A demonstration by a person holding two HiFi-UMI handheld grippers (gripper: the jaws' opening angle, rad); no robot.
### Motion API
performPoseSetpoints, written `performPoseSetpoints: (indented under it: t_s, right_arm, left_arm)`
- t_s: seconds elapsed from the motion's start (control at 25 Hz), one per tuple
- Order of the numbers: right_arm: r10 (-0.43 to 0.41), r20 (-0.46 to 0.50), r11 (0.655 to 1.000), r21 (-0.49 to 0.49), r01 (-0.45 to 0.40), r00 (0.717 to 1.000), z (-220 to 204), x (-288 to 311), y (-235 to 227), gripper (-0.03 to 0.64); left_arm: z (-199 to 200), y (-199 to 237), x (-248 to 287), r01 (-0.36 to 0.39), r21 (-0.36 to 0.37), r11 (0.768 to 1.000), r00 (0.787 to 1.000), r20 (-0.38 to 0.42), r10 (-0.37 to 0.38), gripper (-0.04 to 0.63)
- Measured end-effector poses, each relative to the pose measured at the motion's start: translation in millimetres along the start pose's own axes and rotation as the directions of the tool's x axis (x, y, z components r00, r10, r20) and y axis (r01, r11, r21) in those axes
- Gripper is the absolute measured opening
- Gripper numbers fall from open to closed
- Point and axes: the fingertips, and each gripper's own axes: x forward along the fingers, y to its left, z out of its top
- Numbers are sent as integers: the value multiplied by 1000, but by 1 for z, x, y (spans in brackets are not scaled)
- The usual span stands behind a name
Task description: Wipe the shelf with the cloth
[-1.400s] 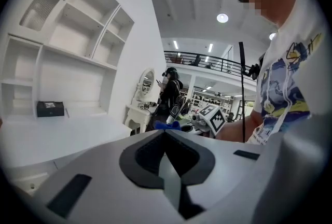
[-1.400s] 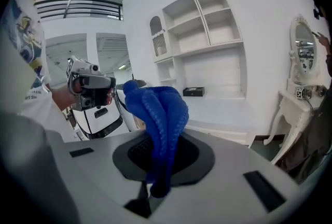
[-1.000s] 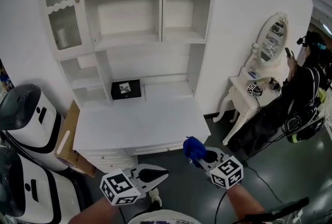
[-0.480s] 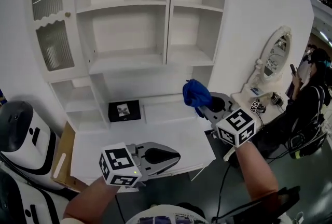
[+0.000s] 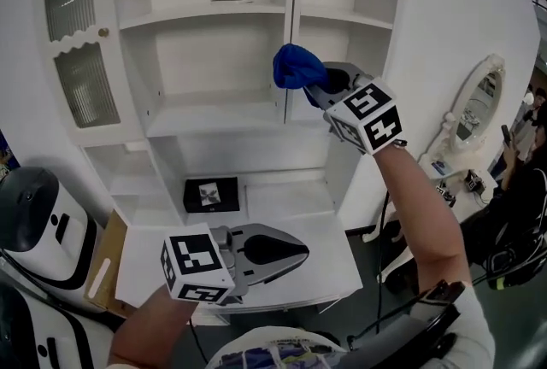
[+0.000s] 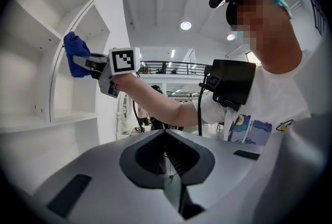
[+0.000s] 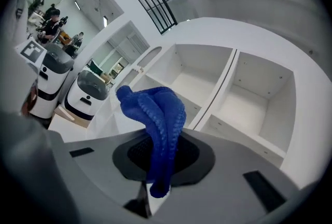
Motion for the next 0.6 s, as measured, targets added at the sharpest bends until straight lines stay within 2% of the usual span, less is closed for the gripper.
performPoseSetpoints:
  t_s: [0.24,0.6]
  right_arm:
    - [-23,41,996,-84,26,999,29,58,-54,63]
    - [-11,62,995,-96,17,998,34,98,-89,63]
  left_arm:
    - [15,35,14,-59,2,998,998,32,59,12]
    - [13,65,22,-134,-31,990,990,34,135,12]
